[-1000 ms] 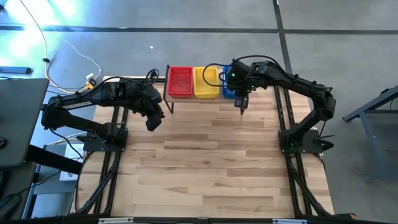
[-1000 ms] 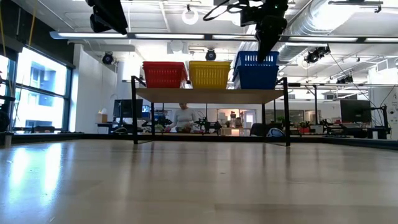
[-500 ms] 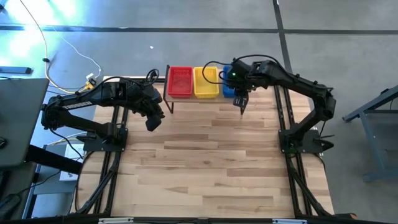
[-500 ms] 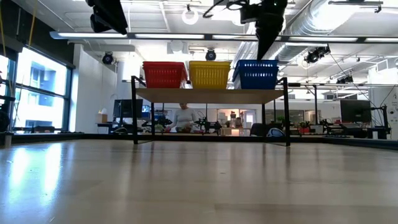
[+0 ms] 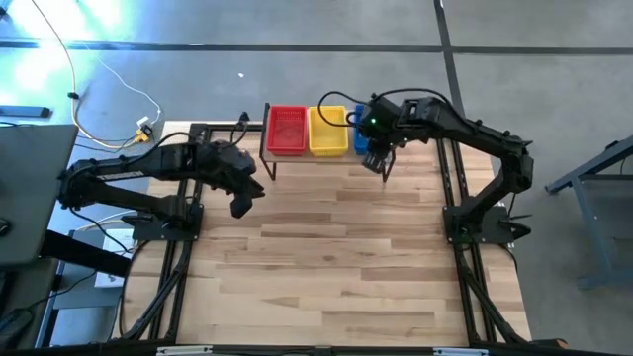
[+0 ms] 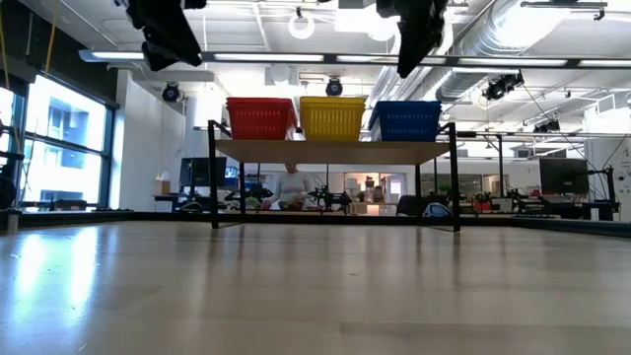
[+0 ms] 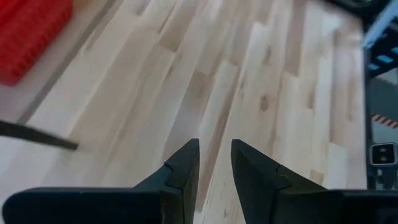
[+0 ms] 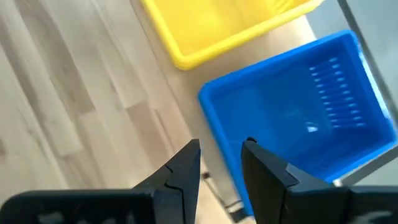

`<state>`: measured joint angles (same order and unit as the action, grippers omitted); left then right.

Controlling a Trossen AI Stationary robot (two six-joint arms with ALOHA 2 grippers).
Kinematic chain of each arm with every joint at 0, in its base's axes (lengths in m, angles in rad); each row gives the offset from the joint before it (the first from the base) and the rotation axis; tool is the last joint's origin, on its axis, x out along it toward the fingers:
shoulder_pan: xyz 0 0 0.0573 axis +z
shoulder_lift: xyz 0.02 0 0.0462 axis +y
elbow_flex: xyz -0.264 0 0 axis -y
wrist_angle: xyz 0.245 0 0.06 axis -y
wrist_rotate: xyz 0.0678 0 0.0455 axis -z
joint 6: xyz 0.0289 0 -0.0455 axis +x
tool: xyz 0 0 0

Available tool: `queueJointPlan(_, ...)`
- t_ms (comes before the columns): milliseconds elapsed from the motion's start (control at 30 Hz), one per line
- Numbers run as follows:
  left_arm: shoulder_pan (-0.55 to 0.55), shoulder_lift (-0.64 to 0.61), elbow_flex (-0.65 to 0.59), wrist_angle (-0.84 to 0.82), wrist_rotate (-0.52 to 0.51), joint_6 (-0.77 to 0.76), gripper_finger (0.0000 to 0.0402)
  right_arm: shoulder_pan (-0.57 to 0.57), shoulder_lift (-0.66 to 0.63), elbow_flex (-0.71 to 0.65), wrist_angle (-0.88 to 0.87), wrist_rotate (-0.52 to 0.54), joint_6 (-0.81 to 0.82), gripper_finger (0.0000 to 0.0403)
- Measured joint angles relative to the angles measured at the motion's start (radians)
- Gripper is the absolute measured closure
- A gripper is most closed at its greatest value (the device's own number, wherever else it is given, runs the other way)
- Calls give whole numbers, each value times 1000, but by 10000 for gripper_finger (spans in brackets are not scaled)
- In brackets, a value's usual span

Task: Stack baskets on shelf by color
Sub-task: Return to Home Position

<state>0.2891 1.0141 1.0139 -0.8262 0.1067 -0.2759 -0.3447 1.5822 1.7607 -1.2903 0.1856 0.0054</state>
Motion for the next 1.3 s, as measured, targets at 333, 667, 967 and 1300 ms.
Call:
queueJointPlan(333,-90,-277,-320,326,5,-42,316,109,0,0,77,0,259,299)
queueJointPlan(667,-193,-573,-659,641,-28,-138,316,208,-1,0,120,-154,410,299)
queueJointPlan(967,-244,-724,-884,900,-28,-185,316,214,-53,40,80,-311,529,299)
queueJointPlan(1300,-225,-730,-1003,986,-41,-57,316,215,-151,307,-25,-154,265,299)
